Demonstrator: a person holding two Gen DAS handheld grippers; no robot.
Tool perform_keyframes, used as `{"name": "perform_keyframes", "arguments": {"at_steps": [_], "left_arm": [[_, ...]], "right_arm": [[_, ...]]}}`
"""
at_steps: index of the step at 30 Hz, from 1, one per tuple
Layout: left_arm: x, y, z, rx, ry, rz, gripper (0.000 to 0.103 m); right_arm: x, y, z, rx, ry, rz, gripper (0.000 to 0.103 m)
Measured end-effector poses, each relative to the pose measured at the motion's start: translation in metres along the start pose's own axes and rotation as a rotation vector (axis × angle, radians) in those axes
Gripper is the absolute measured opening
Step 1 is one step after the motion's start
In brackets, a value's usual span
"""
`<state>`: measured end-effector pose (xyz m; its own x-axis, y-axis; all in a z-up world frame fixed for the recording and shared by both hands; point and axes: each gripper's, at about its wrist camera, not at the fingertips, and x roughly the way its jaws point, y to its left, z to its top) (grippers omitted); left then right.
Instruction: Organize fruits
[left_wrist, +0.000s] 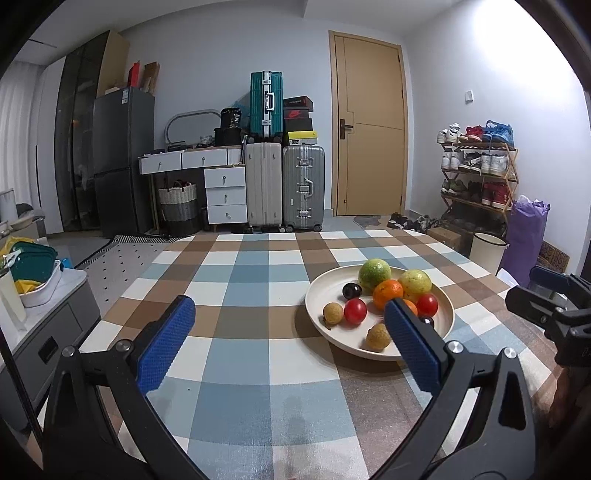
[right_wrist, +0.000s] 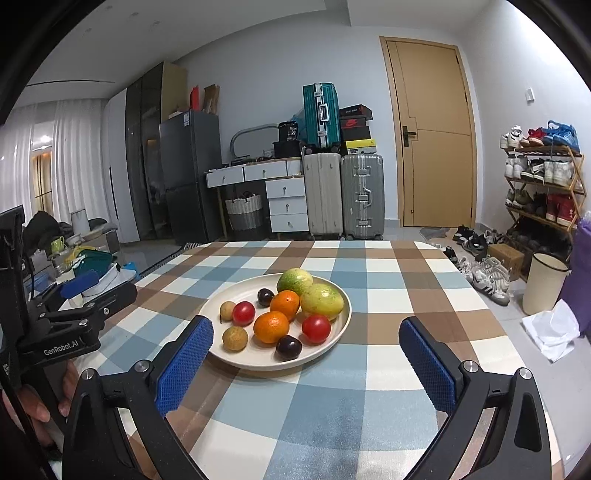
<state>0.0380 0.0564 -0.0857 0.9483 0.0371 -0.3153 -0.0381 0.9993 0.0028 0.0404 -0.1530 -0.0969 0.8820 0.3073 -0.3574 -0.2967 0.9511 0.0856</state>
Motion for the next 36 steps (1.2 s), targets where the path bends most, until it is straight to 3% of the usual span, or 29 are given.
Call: {"name": "perform_keyframes", "arguments": {"at_steps": [13,36], "left_arm": [[-0.0004,0.0018,-0.0017,0.000,0.008,0.040,0.102],[-0.0018,-0.0042,-0.0013,0.016,0.012,-0.002,0.102]], "right_arm": [[-0.0004,0.0006,-0.0008,0.004,0.006,-0.002,0.103],[-0.0009,-0.0007,-0.0017,0.011,0.008,-0.004,0.103]]}}
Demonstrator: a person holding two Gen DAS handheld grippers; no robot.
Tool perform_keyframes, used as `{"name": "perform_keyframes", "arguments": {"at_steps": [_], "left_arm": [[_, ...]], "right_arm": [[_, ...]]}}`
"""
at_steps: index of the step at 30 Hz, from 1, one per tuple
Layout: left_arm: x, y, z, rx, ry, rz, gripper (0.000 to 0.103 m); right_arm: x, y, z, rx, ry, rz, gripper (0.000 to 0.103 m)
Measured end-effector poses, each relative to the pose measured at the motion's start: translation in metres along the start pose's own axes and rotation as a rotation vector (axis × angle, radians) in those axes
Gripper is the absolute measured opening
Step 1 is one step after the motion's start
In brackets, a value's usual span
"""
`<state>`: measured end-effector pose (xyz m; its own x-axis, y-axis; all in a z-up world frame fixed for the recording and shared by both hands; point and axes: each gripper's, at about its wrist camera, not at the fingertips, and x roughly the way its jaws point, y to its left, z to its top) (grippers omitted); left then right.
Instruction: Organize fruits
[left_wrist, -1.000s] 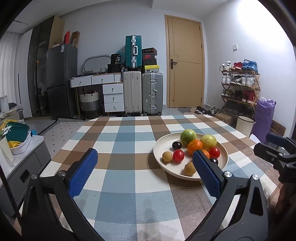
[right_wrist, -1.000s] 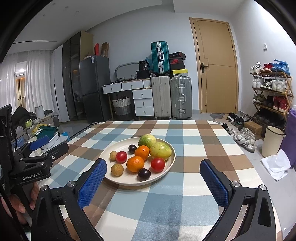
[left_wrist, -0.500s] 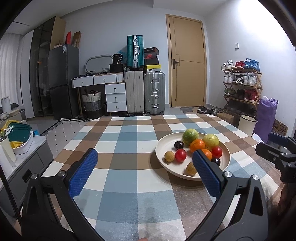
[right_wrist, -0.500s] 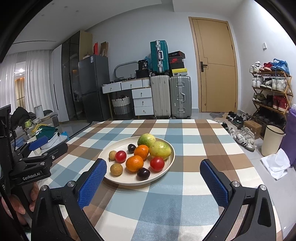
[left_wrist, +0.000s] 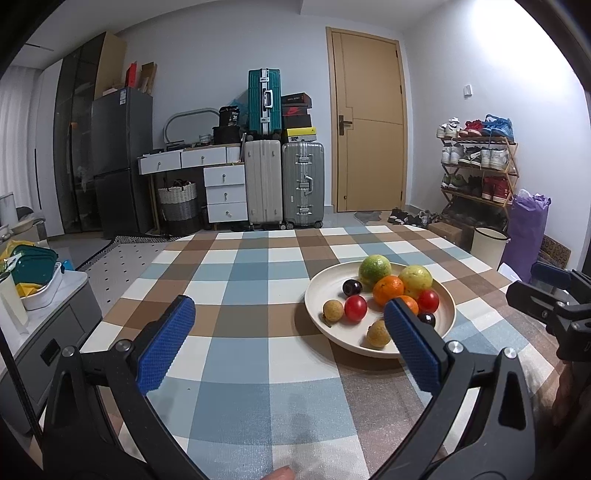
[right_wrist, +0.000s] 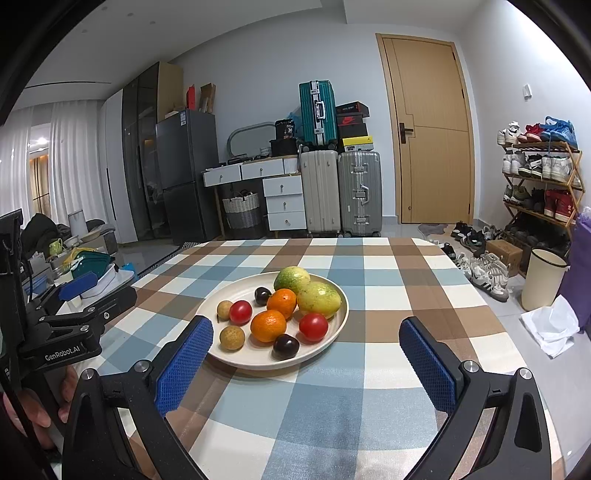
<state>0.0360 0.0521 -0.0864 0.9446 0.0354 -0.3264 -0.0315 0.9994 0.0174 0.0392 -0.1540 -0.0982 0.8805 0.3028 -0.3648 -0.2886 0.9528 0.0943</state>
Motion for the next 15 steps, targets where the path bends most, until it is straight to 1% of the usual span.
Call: {"name": "perform_keyframes", "arguments": {"at_steps": [15], "left_arm": [[0.0001,-0.0015,0.0008,0.002,0.002,-0.006,0.102]], "right_arm": [[0.0000,0.0000,0.0001,0.000,0.000,0.000,0.103]]}}
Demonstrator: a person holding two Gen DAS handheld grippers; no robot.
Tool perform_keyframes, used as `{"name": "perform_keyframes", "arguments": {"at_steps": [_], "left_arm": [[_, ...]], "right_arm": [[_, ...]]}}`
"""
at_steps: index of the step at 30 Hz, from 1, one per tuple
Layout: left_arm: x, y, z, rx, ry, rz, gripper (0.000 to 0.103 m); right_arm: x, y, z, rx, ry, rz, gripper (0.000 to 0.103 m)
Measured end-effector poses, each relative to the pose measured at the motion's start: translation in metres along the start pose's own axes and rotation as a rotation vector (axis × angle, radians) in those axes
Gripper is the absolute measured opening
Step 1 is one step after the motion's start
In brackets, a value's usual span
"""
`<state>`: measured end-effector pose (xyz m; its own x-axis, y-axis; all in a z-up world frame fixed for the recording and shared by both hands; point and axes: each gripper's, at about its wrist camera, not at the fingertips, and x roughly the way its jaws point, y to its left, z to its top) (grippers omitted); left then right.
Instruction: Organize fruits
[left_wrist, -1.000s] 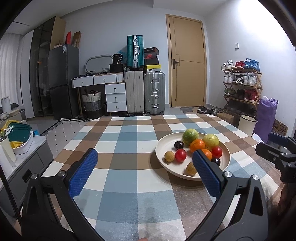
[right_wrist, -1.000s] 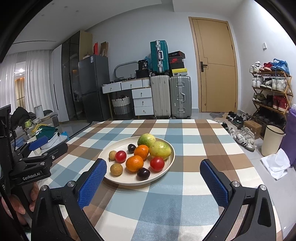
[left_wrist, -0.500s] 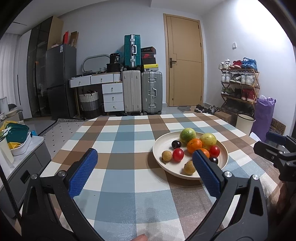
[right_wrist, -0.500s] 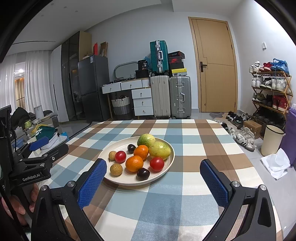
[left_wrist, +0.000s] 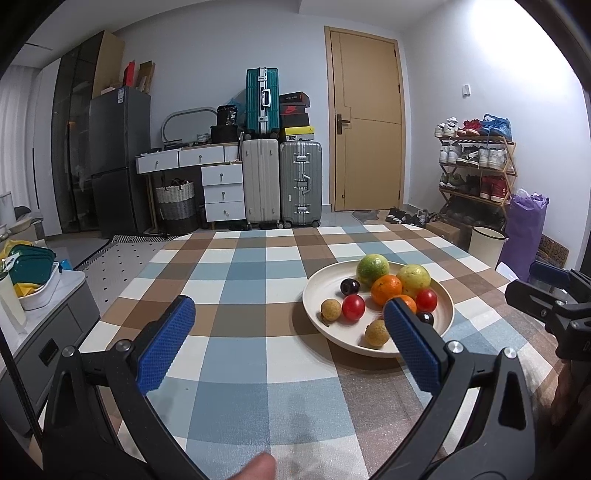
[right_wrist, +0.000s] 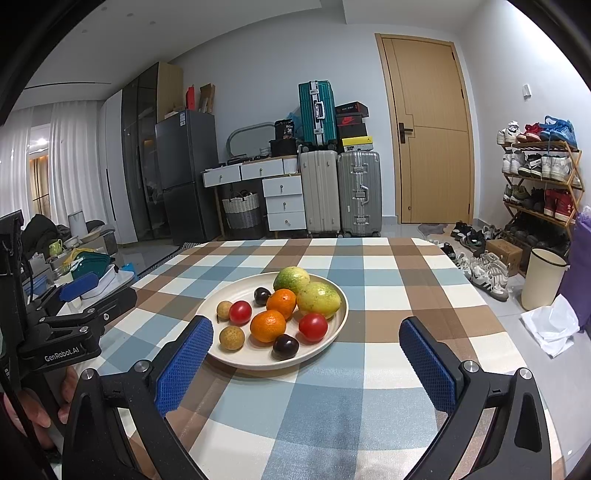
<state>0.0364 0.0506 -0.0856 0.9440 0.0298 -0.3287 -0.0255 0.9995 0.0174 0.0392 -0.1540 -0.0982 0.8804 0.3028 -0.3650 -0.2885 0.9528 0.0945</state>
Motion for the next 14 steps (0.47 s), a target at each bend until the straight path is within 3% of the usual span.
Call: {"name": "perform_keyframes", "arguments": {"at_steps": [14], "left_arm": [[-0.0007,0.0003,-0.0017,-0.004,-0.010,-0.001,0.102]], "right_arm": [[0.0000,0.0000,0.0000,0.001,0.000,0.000,0.103]]}}
